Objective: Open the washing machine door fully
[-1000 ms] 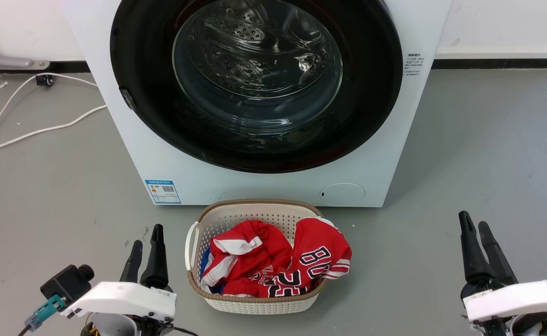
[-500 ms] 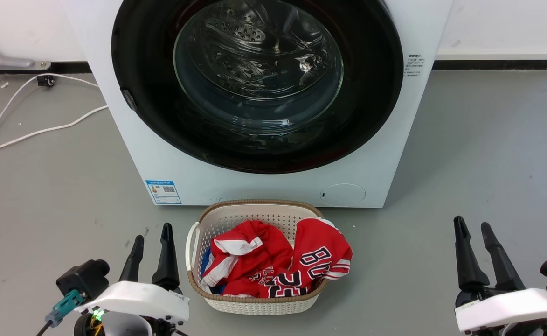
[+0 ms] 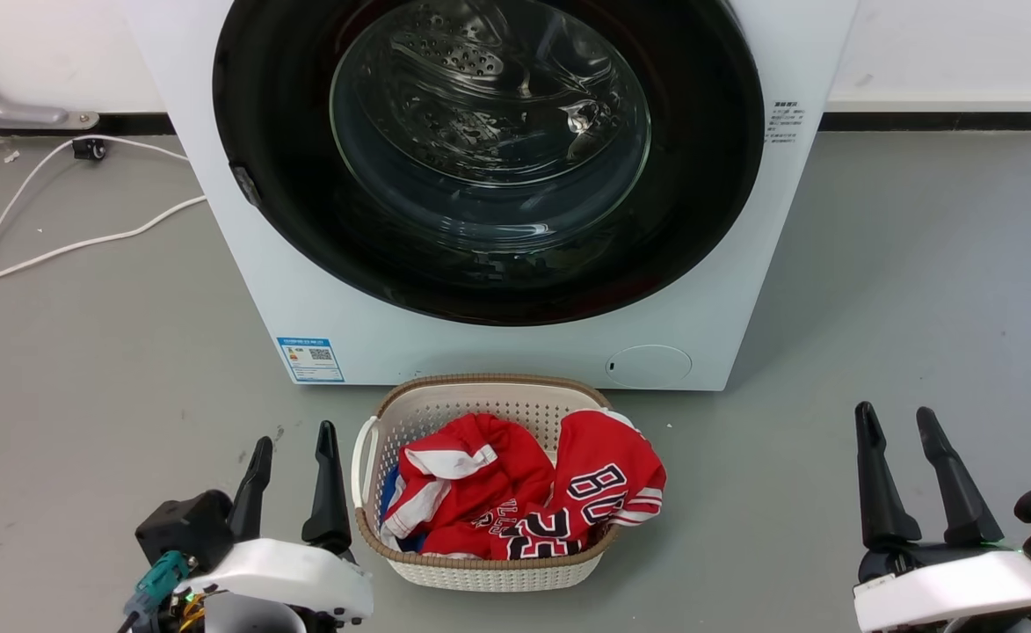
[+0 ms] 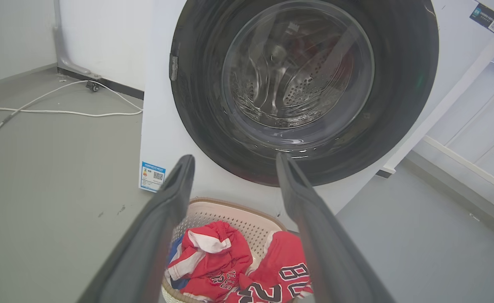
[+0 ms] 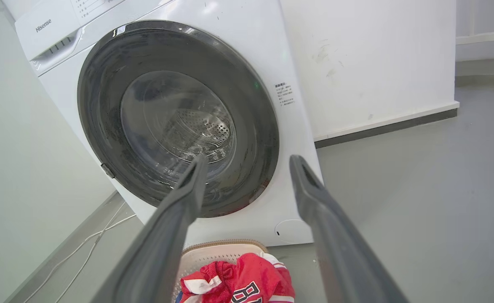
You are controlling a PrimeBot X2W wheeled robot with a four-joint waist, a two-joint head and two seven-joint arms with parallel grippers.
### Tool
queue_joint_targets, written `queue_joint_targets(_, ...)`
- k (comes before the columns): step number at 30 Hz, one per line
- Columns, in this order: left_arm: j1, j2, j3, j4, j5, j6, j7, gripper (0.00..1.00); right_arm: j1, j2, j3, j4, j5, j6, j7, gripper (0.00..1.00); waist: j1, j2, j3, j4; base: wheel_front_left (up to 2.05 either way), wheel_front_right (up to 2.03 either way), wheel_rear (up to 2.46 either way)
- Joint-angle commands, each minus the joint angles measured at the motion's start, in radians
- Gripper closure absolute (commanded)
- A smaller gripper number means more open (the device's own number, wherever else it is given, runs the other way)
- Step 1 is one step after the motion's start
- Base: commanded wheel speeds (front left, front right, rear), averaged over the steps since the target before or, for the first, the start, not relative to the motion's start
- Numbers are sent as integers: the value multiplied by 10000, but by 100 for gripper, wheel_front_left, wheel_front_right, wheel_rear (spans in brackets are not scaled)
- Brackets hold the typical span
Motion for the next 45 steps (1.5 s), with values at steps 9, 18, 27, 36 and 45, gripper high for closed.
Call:
queue_joint_targets(9,56,104,-309,-307,1027,125,-307,0,162,8,-43,-397,-861,20,-286,0,0,0,-10,49,0,0,0)
queue_joint_targets(18,183,76,-393,-394,1806,134,-524,0,272,13,-91,-623,-1351,21,-491,0,0,0,-25,62,0,0,0)
queue_joint_targets(27,294,-34,-438,-390,2543,105,-722,0,435,18,-101,-731,-1907,21,-676,0,0,0,-40,76,0,0,0)
queue_joint_targets(36,405,-136,-394,-390,3242,-3,-895,0,552,22,-199,-777,-2365,14,-854,0,0,0,-66,87,0,0,0)
queue_joint_targets(45,503,-299,-291,-421,3778,-183,-1063,0,667,27,-347,-833,-2646,14,-1009,0,0,0,-96,104,0,0,0)
